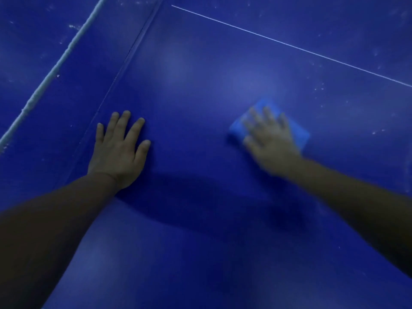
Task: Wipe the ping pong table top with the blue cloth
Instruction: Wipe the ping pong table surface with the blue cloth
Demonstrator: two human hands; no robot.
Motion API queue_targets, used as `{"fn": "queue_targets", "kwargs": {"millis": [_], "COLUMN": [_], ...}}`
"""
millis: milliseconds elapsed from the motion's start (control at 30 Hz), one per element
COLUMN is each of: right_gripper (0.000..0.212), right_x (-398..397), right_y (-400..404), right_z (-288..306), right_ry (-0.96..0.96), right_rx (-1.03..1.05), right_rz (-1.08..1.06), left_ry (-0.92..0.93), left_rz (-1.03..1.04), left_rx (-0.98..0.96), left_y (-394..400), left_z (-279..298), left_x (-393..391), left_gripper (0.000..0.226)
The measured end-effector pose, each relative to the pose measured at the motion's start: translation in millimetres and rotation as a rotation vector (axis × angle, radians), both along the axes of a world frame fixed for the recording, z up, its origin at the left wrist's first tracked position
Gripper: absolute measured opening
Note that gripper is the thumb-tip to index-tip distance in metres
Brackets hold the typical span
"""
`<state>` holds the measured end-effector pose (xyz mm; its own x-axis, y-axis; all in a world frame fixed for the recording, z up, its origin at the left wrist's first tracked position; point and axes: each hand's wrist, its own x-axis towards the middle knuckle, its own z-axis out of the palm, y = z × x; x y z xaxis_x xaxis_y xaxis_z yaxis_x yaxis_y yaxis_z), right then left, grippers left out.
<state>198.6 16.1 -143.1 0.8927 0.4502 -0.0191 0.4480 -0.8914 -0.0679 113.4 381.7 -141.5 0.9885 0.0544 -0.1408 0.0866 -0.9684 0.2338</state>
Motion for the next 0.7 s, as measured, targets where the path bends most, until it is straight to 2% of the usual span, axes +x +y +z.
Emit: {"fn": "queue_targets", "kwargs": {"millis": [67,133,167,200,300,367,400,433,500,567,600,633,700], "right_gripper": [0.055,0.053,0.055,0.058,0.061,0.058,0.057,0.057,0.055,0.053,0.053,0.054,0.054], "right_x": [-65.9,-70.8,-50.1,-22.5,61.7,71.7,61.0,42.3,-4.5,-8.2,12.4,39.9,97.6], "right_y": [-1.8,-23.3,-35.2,-45.7,-70.9,-61.5,-50.1,-36.6,-20.7,-29.9,-42.4,-55.1,-79.1], "right_z": [-8.9,-2.0,-0.2,2.0,13.7,15.5,10.4,2.8,-7.7,-5.0,-4.2,-2.8,5.7], "right_ry": [0.020,0.098,0.084,0.063,0.115,0.113,0.077,0.039,0.006,0.080,0.075,0.060,0.077], "right_rx": [-0.010,-0.069,-0.079,-0.082,-0.048,-0.024,-0.029,-0.012,0.009,-0.035,-0.046,-0.044,-0.072], "right_rz": [0.452,0.665,0.632,0.497,-0.154,-0.378,-0.358,-0.227,0.193,0.423,0.403,0.294,-0.061], "left_ry": [-0.018,-0.066,-0.096,-0.120,-0.133,-0.107,-0.100,-0.097,-0.090,-0.069,-0.057,-0.045,-0.020], "left_rz": [0.050,0.128,0.132,0.101,-0.079,-0.155,-0.171,-0.171,-0.138,-0.088,-0.082,-0.090,-0.103], "left_rx": [-0.107,-0.209,-0.204,-0.171,-0.108,-0.114,-0.121,-0.122,-0.100,-0.051,-0.025,-0.009,-0.004], "left_y": [0.5,-5.3,-12.0,-22.0,-65.7,-97.3,-111.6,-123.0,-136.3,-138.2,-137.8,-137.7,-138.2], "left_z": [2.1,6.4,8.8,11.7,16.9,16.3,15.2,13.8,9.4,3.3,0.5,-1.6,-2.9], "left_x": [0.5,-0.5,-1.2,-0.9,6.6,18.8,26.9,35.2,50.6,59.1,60.4,61.0,61.6], "left_gripper": [0.078,0.078,0.077,0.076,0.073,0.072,0.071,0.070,0.068,0.064,0.064,0.064,0.066]}}
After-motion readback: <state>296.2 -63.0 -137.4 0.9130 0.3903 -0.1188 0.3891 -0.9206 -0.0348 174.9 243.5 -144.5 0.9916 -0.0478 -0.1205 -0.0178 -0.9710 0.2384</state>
